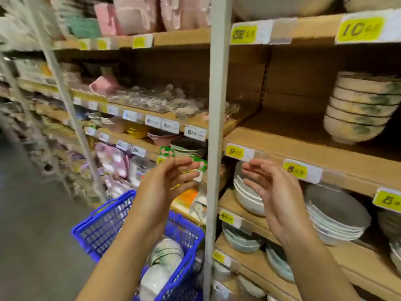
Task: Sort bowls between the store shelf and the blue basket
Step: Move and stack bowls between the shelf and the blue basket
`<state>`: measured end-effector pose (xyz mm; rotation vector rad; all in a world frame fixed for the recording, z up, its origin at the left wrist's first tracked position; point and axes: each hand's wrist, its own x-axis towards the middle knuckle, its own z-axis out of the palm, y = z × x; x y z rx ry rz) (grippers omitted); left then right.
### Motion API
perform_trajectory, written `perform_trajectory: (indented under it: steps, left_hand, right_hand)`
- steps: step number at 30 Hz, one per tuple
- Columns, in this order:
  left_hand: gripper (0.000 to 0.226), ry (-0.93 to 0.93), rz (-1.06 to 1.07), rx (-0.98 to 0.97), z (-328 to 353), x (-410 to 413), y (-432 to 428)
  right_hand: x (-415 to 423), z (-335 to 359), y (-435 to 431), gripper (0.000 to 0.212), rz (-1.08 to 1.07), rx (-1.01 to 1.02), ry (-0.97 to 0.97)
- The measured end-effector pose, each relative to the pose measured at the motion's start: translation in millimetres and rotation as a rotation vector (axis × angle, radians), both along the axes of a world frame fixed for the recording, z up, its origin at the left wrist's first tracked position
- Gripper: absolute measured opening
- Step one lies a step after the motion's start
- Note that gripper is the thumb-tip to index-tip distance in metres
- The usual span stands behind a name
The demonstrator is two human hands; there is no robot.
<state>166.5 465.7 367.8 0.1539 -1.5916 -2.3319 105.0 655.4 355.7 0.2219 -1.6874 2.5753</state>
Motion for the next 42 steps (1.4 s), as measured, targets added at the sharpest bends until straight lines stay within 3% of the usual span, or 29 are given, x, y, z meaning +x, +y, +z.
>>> perform_trajectory:
  steps: [12,23,32,42]
  left_hand:
    - [0.025,-0.361,0.398,0.133,-91.8,149.8,-170.7]
    - [0.018,-0.551,0.421,0.075,-144.7,114.1,-281.5]
    - [0.017,-0.672,0.247,-0.096,-170.7,16.6,-354.5]
    - [0.018,-0.784,-0.303,-0.327,-252.3,-132.0,-347.8]
  right_hand:
    - [64.4,-122.7,-194.8,0.017,0.359,0.268,-0.357]
    - [24.0,-200.8,-312.5,0.015,0.415,0.413,-0.504]
    - [-34.9,-231.1,-359.3,0.016,0.343,0.451,-0.614]
    - [-62.8,-308.1,-325.9,0.019,-0.021,0.456,-0.937]
